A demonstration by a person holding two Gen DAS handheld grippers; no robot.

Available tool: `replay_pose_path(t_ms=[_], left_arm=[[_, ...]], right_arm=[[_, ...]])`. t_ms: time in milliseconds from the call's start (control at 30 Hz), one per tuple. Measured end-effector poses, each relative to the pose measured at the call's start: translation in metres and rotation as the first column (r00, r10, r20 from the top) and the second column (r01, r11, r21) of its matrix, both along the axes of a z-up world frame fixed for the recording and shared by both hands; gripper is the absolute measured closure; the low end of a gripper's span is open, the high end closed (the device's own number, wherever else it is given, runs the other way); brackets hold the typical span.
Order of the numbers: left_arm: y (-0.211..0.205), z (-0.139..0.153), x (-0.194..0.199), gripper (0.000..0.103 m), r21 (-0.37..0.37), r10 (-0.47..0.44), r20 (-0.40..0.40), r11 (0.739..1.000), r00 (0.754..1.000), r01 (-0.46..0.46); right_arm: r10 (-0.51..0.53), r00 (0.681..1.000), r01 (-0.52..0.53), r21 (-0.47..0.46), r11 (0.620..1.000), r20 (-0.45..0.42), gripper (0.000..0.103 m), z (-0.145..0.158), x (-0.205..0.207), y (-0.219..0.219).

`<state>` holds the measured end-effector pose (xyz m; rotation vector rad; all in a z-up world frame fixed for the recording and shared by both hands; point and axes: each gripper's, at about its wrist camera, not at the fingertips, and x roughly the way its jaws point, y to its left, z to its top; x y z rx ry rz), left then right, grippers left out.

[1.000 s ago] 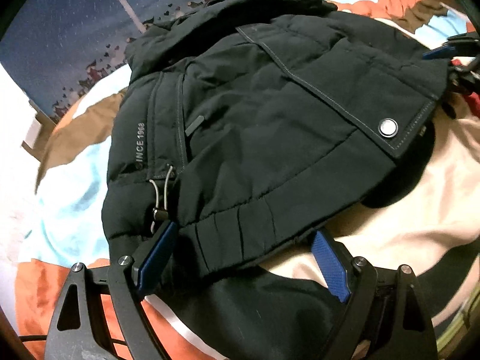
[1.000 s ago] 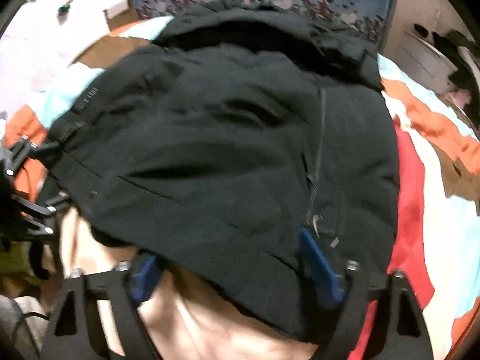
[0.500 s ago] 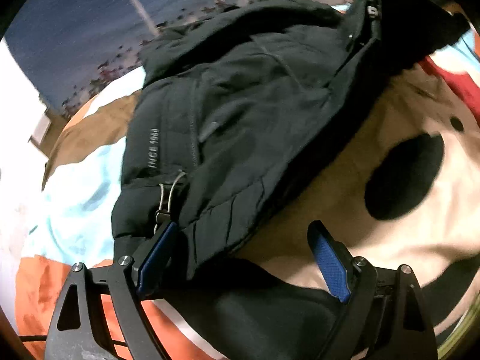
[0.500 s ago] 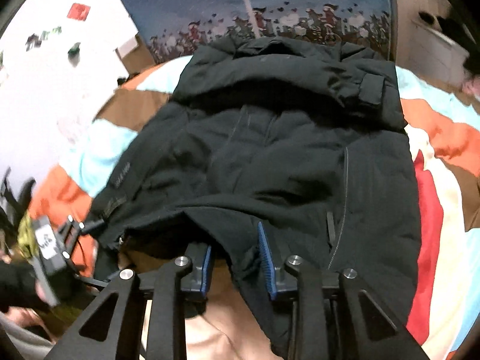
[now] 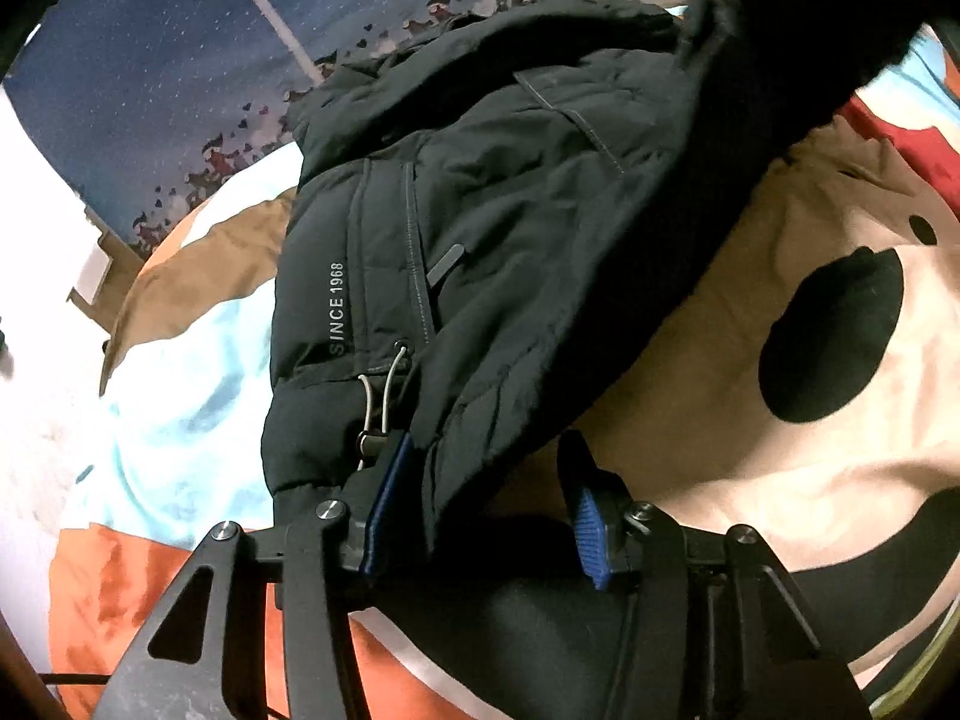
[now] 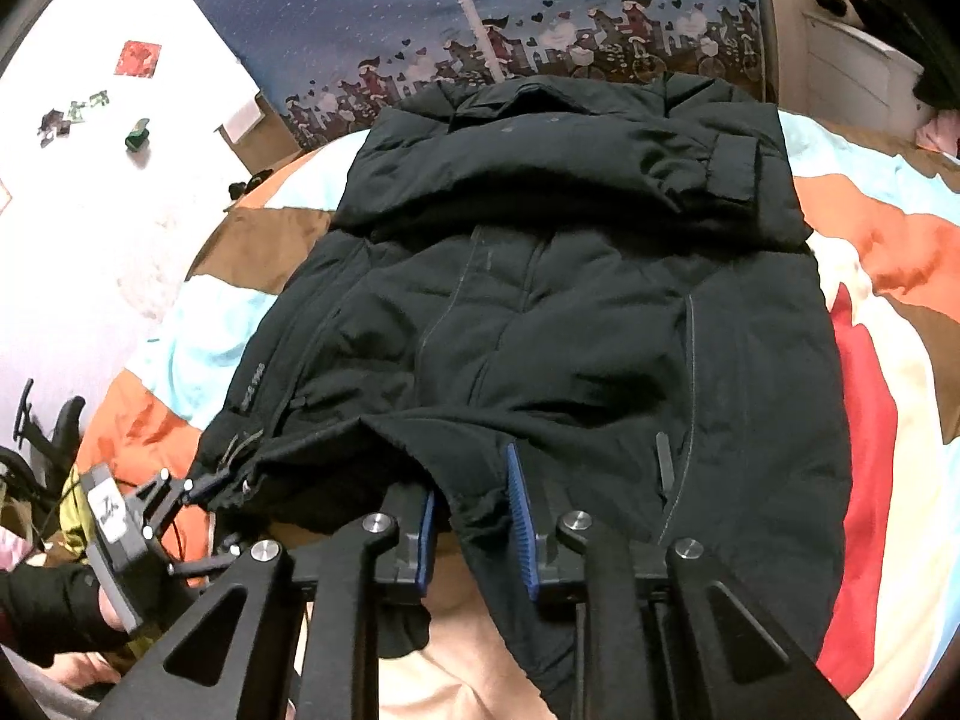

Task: Fold large clothes

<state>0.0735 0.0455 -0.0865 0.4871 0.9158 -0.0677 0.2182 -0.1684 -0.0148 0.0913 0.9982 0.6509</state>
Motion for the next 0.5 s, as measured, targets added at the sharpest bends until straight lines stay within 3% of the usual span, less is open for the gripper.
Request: replay_pose_path(t_ms=[167, 200, 233, 300, 367, 500], left_arm=[[0.003, 0.0, 0.0, 0.059, 0.007, -0.002, -0.01, 1.0, 1.0, 0.002], [0.003, 0.002, 0.001, 0.066, 0.0, 0.007, -0.006, 1.0, 1.0, -0.007], [0.005, 0.003, 0.001, 0.082, -0.007, 0.022, 0.002, 1.0, 1.0, -0.022], [0.016, 0.012, 0.006, 0.091, -0.077, 0.06, 0.014, 0.995, 0.998, -0.059], [0.026, 0.025, 0.009, 0.095, -0.152, 0.091, 0.037, 0.985, 0.995, -0.084], [0.024, 0.054, 0.002, 0.098, -0.181, 0.084, 0.149, 0.982, 0.985, -0.056]], right_arm=[[0.014, 0.999, -0.014, -0.01, 1.0, 0.037, 0.084, 0.008, 0.001, 0.003], [0.019, 0.999, -0.018, -0.023, 1.0, 0.045, 0.084, 0.008, -0.001, 0.003], [0.022, 0.999, -0.02, -0.032, 0.999, 0.048, 0.084, 0.006, -0.004, 0.003], [0.014, 0.999, -0.012, -0.044, 0.999, 0.036, 0.084, 0.0, -0.007, -0.003], [0.005, 0.999, -0.002, -0.063, 0.998, 0.038, 0.084, -0.005, -0.013, -0.008], [-0.021, 0.998, 0.024, -0.046, 0.999, 0.062, 0.093, -0.011, -0.033, -0.023]])
